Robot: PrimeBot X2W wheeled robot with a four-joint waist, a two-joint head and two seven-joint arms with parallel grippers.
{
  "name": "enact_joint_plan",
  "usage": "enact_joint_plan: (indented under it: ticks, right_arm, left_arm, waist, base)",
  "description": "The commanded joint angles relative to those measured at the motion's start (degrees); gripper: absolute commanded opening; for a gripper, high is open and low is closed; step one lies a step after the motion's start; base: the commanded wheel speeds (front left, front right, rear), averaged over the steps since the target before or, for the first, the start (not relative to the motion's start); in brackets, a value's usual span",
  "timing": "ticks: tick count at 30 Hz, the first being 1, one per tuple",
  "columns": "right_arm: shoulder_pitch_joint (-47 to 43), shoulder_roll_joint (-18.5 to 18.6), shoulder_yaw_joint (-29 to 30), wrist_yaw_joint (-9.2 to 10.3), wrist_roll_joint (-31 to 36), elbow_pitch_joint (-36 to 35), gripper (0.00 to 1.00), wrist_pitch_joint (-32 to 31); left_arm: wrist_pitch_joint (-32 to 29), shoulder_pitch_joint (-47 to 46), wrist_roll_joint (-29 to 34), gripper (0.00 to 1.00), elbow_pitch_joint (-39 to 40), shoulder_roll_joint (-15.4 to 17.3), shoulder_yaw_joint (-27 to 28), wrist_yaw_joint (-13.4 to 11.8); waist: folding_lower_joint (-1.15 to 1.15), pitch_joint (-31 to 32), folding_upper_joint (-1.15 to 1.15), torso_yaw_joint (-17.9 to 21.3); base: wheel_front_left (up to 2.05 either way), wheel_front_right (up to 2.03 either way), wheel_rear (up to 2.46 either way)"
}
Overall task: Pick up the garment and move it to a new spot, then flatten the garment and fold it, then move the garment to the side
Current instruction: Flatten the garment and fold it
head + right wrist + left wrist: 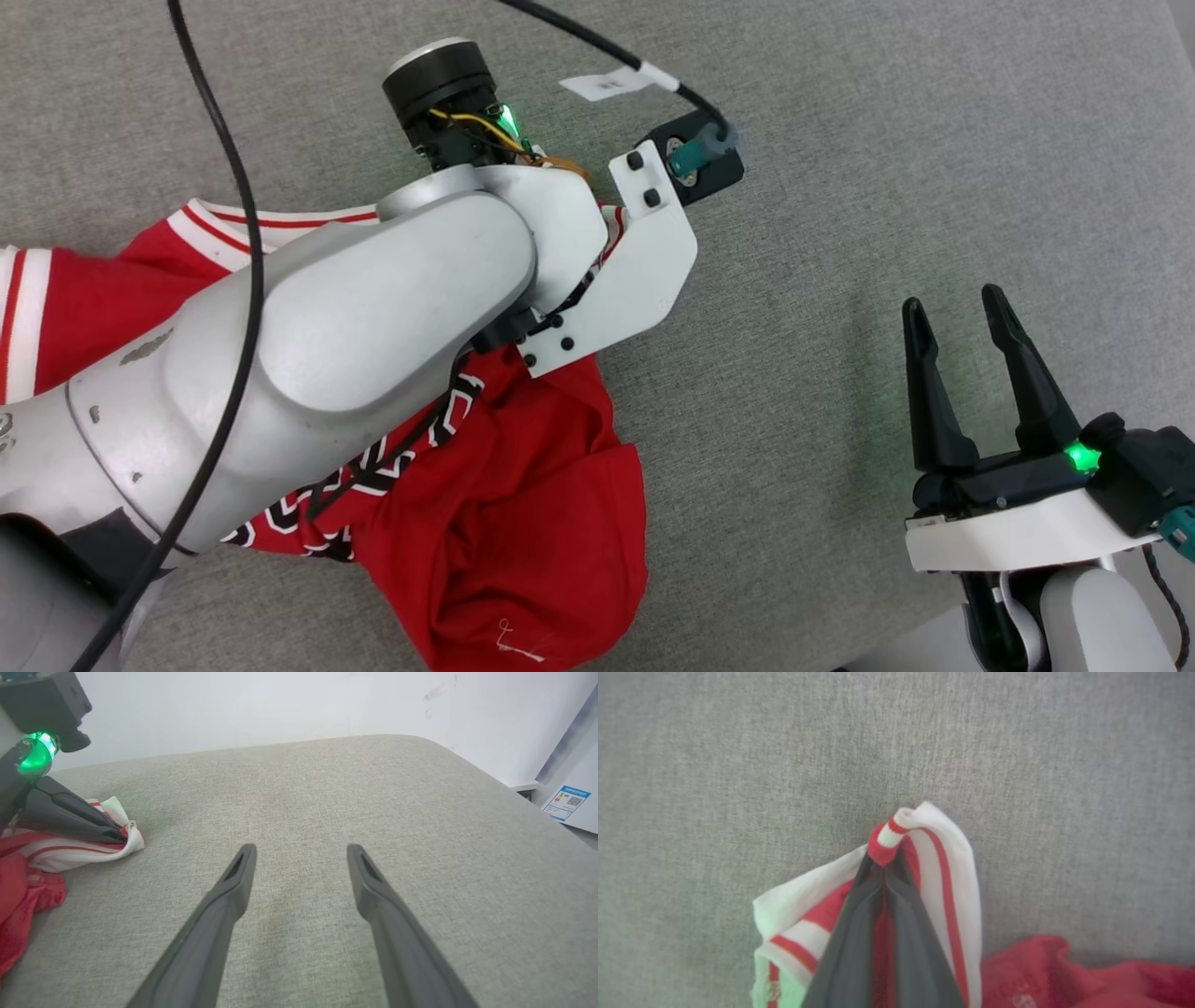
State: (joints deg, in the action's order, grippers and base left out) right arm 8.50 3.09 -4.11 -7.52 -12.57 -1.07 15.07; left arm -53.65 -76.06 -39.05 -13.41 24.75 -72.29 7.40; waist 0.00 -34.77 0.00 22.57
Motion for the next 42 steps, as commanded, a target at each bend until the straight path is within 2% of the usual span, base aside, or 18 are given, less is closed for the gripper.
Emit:
enact_joint_plan:
  ticks: [1,2,3,4,7,12,14,17,20,25,28,35,39,42]
  right_arm:
    - [1.14,-0.33,0.19,0.06,-0.07,0.05,1.0,0.14]
    - [1.08,-0.32,0.41,0.06,0.11,0.09,1.0,0.14]
    - [0.87,-0.32,0.58,0.06,0.25,0.15,1.0,0.14]
    - [0.55,-0.31,0.9,0.06,0.39,0.22,1.0,0.14]
    - [-0.34,-0.29,1.25,0.06,1.14,0.39,1.0,0.14]
    - [-1.86,1.23,2.74,0.06,2.32,-0.13,1.0,0.14]
    - [-2.39,2.33,3.3,0.06,2.73,-0.51,1.0,0.14]
    - [-1.98,4.72,3.95,0.06,3.38,-1.19,1.0,0.14]
    - [-0.49,7.49,4.35,0.06,3.48,-1.93,1.0,0.14]
    - [3.09,12.72,3.53,0.06,4.21,-3.93,1.0,-1.64]
    - [5.91,16.03,0.82,0.06,4.81,-5.72,1.0,-5.35]
    - [17.38,27.91,-13.65,0.06,-1.42,-4.62,1.0,-23.52]
    - [24.9,35.13,-24.52,0.06,-8.66,-3.09,1.0,-35.84]
    - [30.64,40.06,-32.67,0.06,-14.75,-2.04,1.0,-44.95]
  left_arm:
    - [-0.28,4.02,-0.07,0.0,-2.46,1.85,-2.06,-0.02]
    - [1.3,3.88,-0.32,0.07,-2.62,1.78,-2.04,-0.02]
    - [3.44,3.3,-0.51,0.8,-2.73,1.53,-1.96,-0.03]
    - [5.59,2.65,0.04,1.0,-2.59,0.97,-1.81,-0.04]
    - [14.72,-0.17,-0.44,1.0,-1.97,-0.23,-1.17,-0.02]
    - [35.91,-1.64,1.39,1.0,-5.11,0.16,0.04,-0.09]
    - [43.34,-0.21,2.37,1.0,-6.63,0.36,1.81,-1.53]
    - [52.05,3.11,3.22,1.0,-7.31,1.88,4.55,-6.05]
    - [57.87,7.15,3.48,1.0,-5.93,4.55,7.17,-11.62]
    - [63.34,14.65,2.63,1.0,-0.68,9.5,11.0,-21.45]
    - [65.27,19.43,1.9,1.0,2.97,13.01,13.44,-27.44]
    - [68.1,33.07,-1.07,1.0,10.98,19.89,19.8,-40.49]
    - [68.78,41.06,-1.98,1.0,14.26,20.92,23.49,-45.17]
    - [68.91,46.16,-0.65,1.0,16.88,19.86,27.26,-47.5]
  waist:
    - [0.0,0.31,0.0,-0.37]
    - [0.0,0.69,0.0,-0.79]
    - [0.0,1.25,0.0,-1.24]
    - [0.0,2.07,0.0,-1.9]
    - [0.0,5.06,0.0,-3.79]
    - [0.0,11.73,0.0,-7.64]
    - [0.0,14.19,0.0,-9.47]
    - [0.0,17.2,0.0,-11.96]
    - [0.0,19.46,0.0,-14.63]
    - [0.0,21.96,0.0,-19.09]
    - [0.0,22.82,0.0,-21.1]
    - [0.0,22.97,0.0,-23.94]
    - [0.0,22.24,0.0,-25.42]
    - [0.0,21.3,0.0,-26.62]
  base:
    - [0.0,0.0,0.0]
    - [0.0,0.0,0.0]
    - [0.0,0.0,0.0]
    - [0.0,0.0,0.0]
    - [0.0,0.0,0.0]
    - [0.0,0.0,0.0]
    - [0.0,0.0,0.0]
    - [0.0,0.0,0.0]
    - [0.0,0.0,0.0]
    - [0.0,0.0,0.0]
    - [0.0,0.0,0.0]
    - [0.0,0.0,0.0]
    - [0.0,0.0,0.0]
    - [0.0,0.0,0.0]
